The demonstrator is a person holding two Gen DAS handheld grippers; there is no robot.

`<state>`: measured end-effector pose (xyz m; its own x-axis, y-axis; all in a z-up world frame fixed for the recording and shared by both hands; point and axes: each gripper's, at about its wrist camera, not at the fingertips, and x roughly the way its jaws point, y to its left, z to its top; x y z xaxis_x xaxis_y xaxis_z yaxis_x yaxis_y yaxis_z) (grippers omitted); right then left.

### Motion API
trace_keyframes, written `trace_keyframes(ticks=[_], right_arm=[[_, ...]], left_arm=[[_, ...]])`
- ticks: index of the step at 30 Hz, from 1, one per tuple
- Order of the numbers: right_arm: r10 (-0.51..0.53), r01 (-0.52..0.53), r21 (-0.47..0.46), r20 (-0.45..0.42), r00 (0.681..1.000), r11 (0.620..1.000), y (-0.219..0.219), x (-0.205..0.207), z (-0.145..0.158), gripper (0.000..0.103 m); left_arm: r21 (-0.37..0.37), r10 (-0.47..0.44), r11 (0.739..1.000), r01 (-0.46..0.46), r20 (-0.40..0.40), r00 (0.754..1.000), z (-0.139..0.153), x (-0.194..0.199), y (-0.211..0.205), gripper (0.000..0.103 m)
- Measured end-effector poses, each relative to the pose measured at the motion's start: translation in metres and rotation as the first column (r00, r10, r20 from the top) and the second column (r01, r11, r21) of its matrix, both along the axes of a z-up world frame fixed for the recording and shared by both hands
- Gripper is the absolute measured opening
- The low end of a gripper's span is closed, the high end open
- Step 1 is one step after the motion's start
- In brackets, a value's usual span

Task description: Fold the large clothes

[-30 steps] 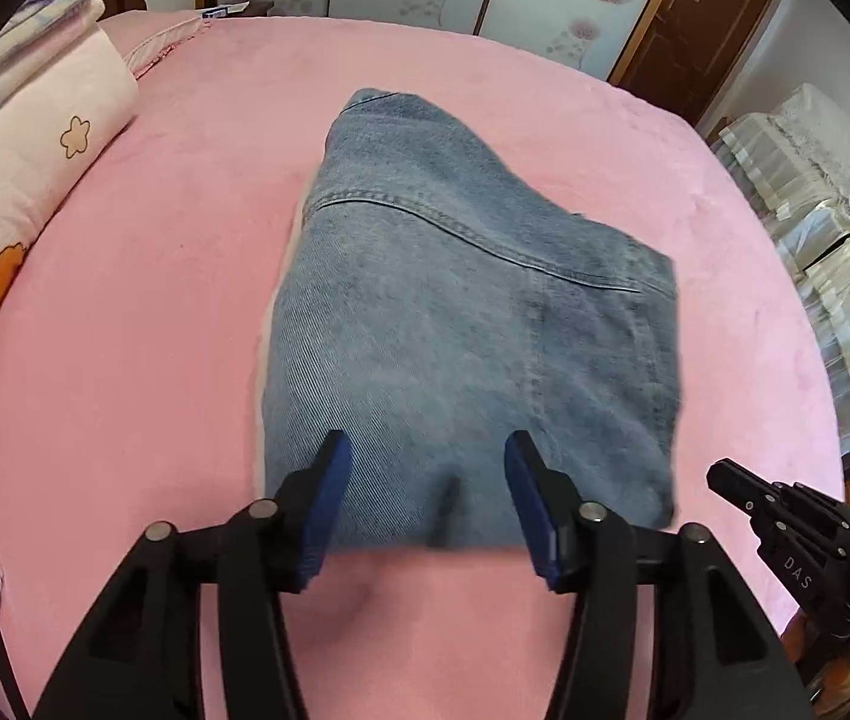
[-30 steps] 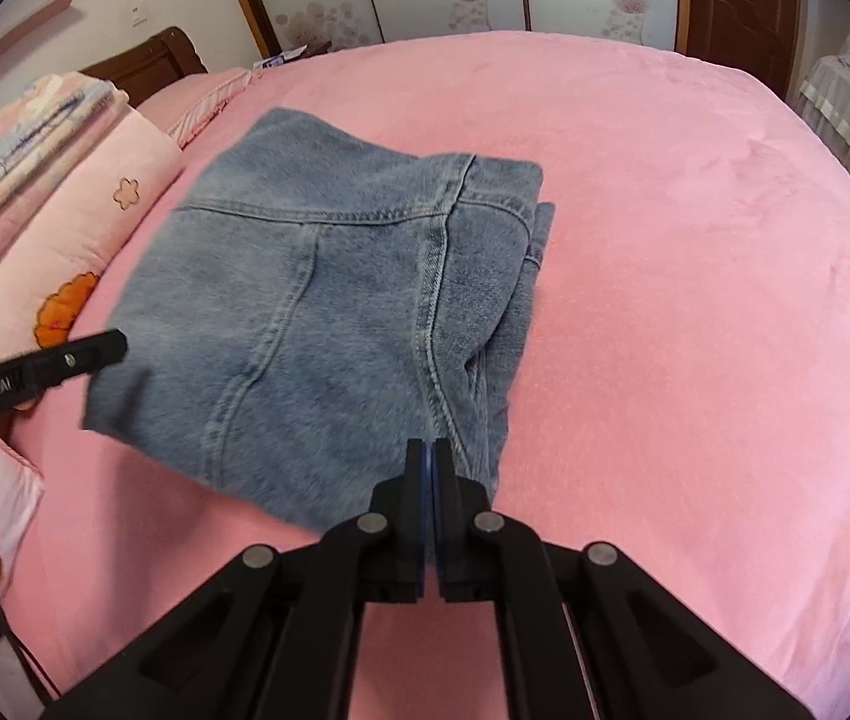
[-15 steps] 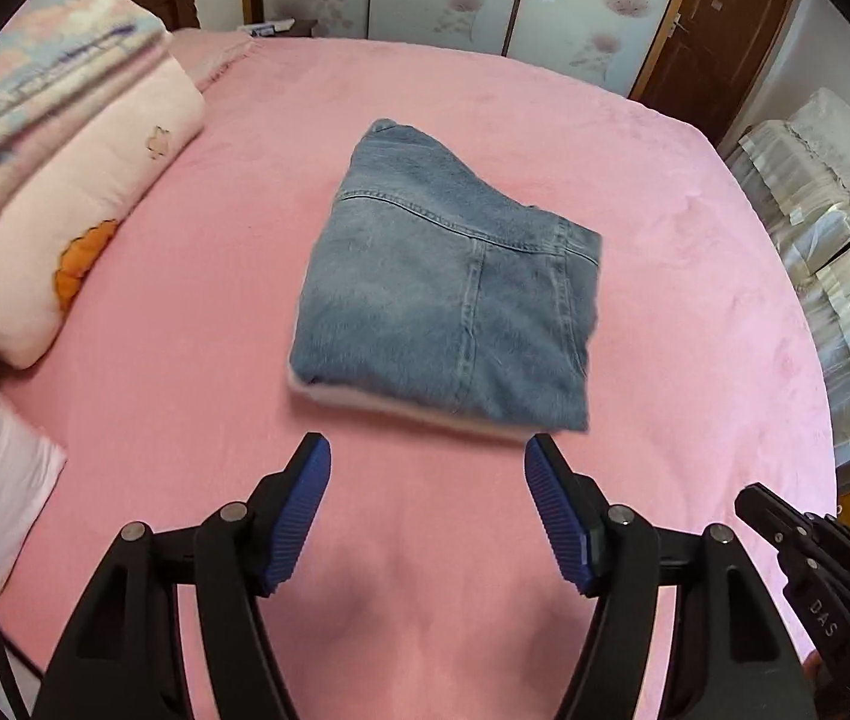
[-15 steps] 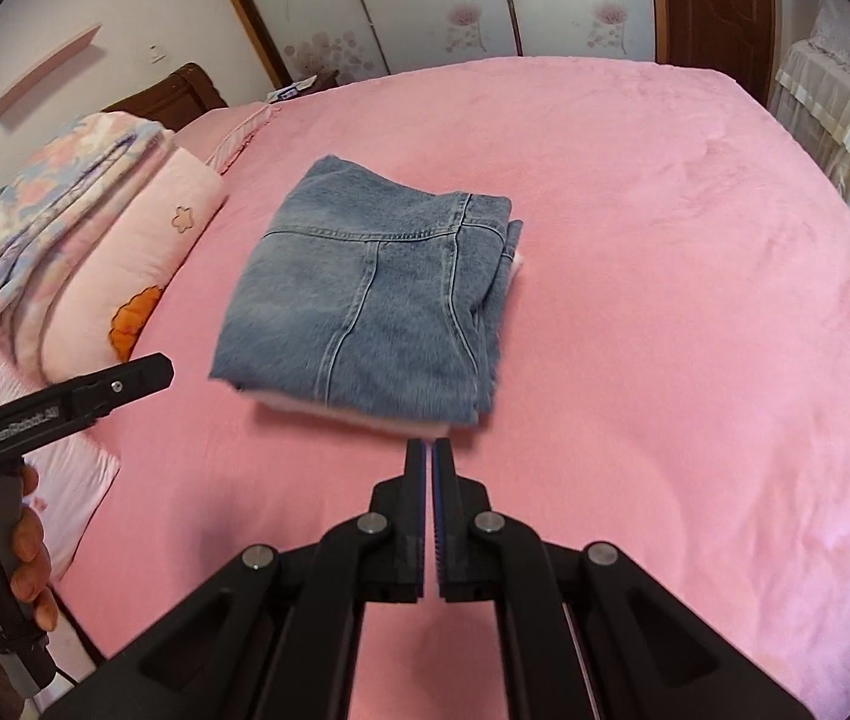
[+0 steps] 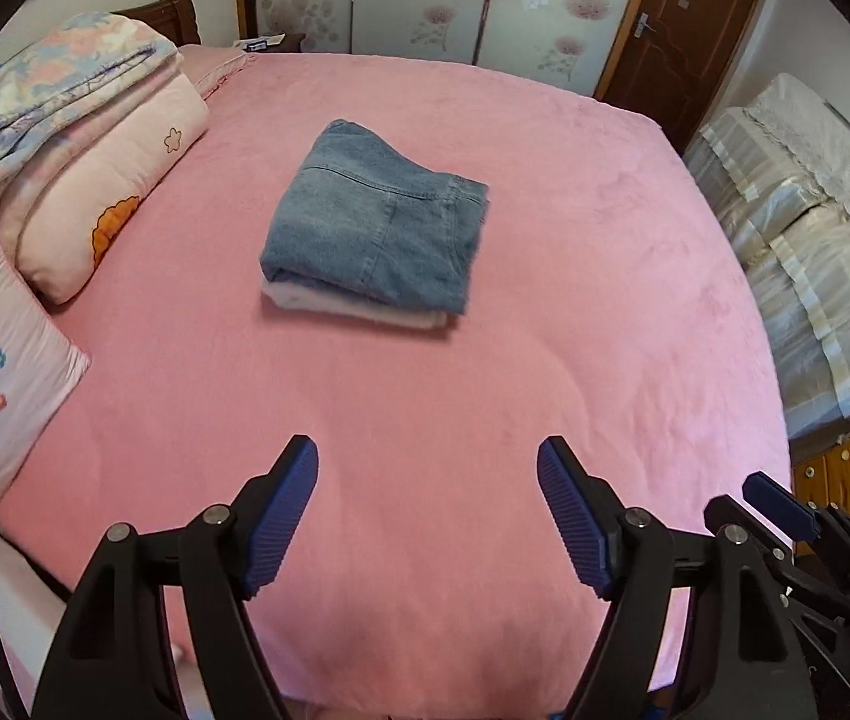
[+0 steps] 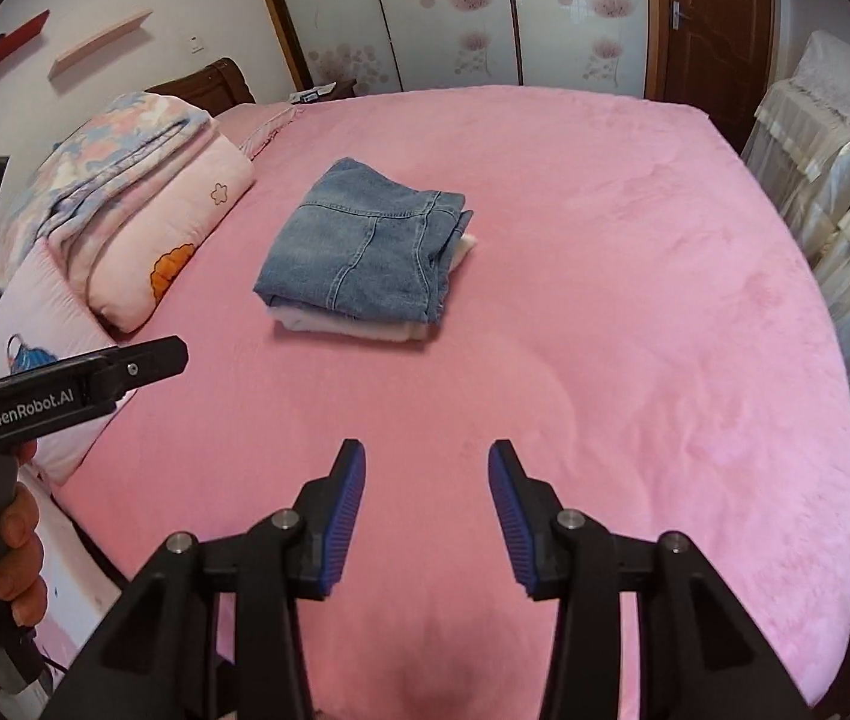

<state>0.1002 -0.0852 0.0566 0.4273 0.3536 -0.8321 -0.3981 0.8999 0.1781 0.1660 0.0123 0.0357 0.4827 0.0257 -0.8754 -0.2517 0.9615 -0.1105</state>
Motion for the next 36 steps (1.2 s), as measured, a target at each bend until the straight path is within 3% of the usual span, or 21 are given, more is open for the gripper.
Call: trace_keyframes(ticks=[4,7,8,19,36], right_arm=[[-0.028,0.028,0.033,0.009,1.0,0.999,-0.025,-0.025,0.015,0.045],[-0.07,0.069,0.036,0.046,0.996,0.997,-0.044,-0.043,0.026,0.069],[-0.082,0.079,0.042,0.052,0.995,0.996,-0.048,-0.046,0.027,0.07],[-0.083,0.082,0.012,0.061,0.995,0.997,-0.076,-0.064,0.028,0.07],[-0.137,0.137,0.004,0.009,0.99,0.991,-0.107,-0.062,0.016,0.07]], left_arm=[[0.004,0.004,1.0,-0.004,-0.008,1.0,0.007,-0.035,-0.029,0.091],[0.038,0.014,0.999,-0.012,-0.039,0.999,0.007,-0.054,-0.049,0.094],[0.043,0.009,0.999,-0.007,-0.035,0.999,0.008,-0.06,-0.055,0.094],[0.091,-0.022,0.996,0.023,-0.009,1.0,0.016,-0.086,-0.099,0.094],[0.109,-0.05,0.993,0.053,-0.033,0.998,0.014,-0.076,-0.126,0.094]])
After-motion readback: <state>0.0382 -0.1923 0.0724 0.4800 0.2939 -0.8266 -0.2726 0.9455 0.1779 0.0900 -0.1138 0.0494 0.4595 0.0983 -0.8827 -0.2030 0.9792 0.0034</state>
